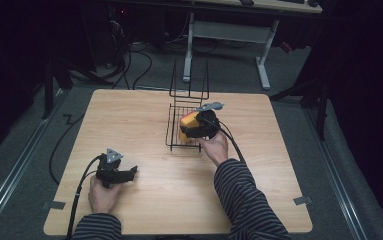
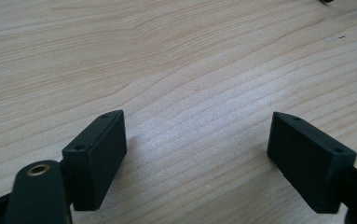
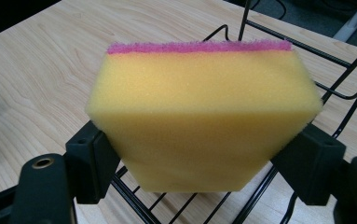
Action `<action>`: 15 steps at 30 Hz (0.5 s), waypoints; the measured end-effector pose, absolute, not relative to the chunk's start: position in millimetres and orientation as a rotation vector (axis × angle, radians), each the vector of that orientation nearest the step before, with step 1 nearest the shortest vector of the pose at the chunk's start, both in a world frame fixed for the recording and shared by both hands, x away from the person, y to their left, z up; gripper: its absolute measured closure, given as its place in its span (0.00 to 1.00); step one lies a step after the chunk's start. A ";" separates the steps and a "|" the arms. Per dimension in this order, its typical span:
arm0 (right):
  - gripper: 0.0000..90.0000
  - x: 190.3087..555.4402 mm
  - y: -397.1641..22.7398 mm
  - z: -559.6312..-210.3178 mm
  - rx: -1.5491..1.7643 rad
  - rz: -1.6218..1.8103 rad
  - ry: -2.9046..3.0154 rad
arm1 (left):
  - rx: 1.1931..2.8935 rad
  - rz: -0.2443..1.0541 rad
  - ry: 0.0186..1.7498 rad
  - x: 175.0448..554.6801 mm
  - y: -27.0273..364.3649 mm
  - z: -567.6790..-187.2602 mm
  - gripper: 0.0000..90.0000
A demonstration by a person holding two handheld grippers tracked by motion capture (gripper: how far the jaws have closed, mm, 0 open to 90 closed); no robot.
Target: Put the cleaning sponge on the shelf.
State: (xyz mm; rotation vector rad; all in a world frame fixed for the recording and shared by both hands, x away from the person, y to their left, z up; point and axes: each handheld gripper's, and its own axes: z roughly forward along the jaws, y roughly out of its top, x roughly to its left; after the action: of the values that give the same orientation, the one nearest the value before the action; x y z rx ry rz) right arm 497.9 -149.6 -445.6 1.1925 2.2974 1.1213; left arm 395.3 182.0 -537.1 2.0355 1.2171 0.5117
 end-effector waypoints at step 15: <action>0.20 499.6 -148.4 -448.9 1.196 1.117 2.319 | 2.036 0.513 1.217 395.3 181.8 -537.1 0.22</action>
State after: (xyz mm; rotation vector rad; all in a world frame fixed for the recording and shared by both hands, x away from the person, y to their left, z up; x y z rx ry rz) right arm 499.6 -148.4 -448.9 1.1956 2.3191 1.1174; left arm 395.3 181.8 -537.1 2.0361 1.2170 0.5129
